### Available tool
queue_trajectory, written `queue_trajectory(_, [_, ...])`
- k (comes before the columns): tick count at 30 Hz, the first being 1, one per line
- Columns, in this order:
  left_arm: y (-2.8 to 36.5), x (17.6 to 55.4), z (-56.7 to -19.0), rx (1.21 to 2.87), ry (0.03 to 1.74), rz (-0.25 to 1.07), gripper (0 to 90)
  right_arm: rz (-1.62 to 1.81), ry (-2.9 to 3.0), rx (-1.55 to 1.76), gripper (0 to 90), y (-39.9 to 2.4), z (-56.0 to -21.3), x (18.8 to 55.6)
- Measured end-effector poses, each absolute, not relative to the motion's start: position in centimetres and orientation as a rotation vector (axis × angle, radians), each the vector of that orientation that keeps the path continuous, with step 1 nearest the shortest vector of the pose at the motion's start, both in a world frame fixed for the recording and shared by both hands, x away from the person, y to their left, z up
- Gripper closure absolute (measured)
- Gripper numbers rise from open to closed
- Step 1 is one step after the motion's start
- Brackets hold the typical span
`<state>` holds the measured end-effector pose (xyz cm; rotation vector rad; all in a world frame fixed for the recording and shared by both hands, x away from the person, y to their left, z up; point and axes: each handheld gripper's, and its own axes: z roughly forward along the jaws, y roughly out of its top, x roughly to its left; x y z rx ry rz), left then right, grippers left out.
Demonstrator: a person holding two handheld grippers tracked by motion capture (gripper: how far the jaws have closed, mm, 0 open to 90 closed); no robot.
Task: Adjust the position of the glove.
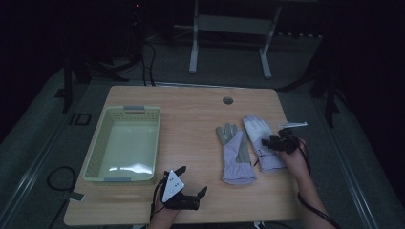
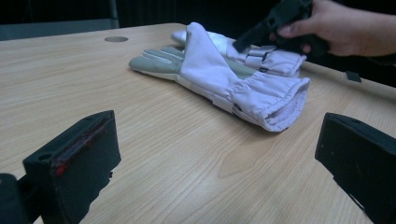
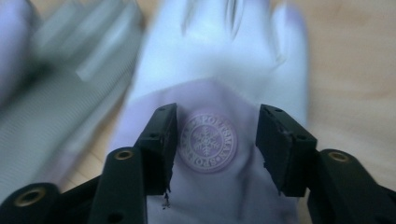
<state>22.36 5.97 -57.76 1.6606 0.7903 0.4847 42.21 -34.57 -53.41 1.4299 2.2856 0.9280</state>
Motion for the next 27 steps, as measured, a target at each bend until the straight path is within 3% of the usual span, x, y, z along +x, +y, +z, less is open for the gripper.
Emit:
queue_trajectory(2, [5.9, 22.3, -57.8, 1.661, 0.789, 0.488, 0.1, 0.978, 2.282, 1.48, 60.7, -34.9, -53.8, 42.2])
queue_trajectory(8, [6.0, 22.3, -57.8, 1.659, 0.789, 0.49, 0.1, 0.97, 2.233, 1.591, 75.8, -34.6, -53.0, 42.0])
queue_trajectory(27, [5.9, 22.2, -57.7, 1.662, 0.787, 0.504, 0.0, 0.955, 2.01, 1.621, 77.6, -36.0, -46.3, 35.3])
